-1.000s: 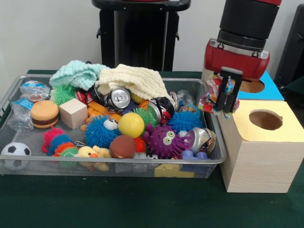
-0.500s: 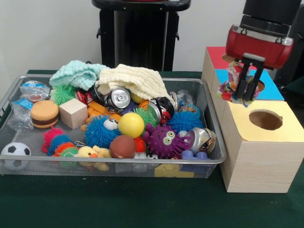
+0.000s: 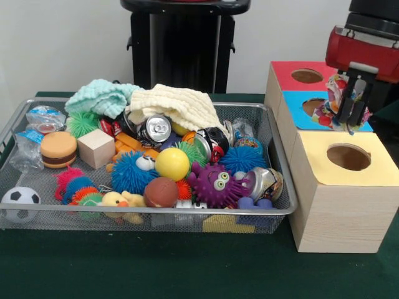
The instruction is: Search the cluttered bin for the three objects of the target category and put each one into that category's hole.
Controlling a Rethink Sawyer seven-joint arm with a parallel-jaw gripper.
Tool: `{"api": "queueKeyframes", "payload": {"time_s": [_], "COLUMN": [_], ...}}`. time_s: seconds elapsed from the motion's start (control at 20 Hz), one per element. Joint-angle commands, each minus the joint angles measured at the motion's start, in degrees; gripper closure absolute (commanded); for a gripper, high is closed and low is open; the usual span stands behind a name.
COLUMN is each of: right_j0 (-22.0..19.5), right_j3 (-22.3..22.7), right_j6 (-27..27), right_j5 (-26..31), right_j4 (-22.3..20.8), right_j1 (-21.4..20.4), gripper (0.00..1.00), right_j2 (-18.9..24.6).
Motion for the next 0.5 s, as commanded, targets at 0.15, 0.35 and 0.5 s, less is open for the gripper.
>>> {"api": "queueKeyframes", "payload": {"time_s": [0.15,0.35,0.5], "right_j0": [-1.3,-1.9,-1.7], "right_j3": [1.4,2.0,2.1], "right_j6": [15.4,14.8,14.8], "right_j5": [-1.1,-3.2,-4.1], "right_j4": [2.0,2.0,2.1], "right_j1": [5.4,6.0,6.5], "gripper": [1.00,1.00,1.00], "right_j2": [3.5,4.4,4.5]}}
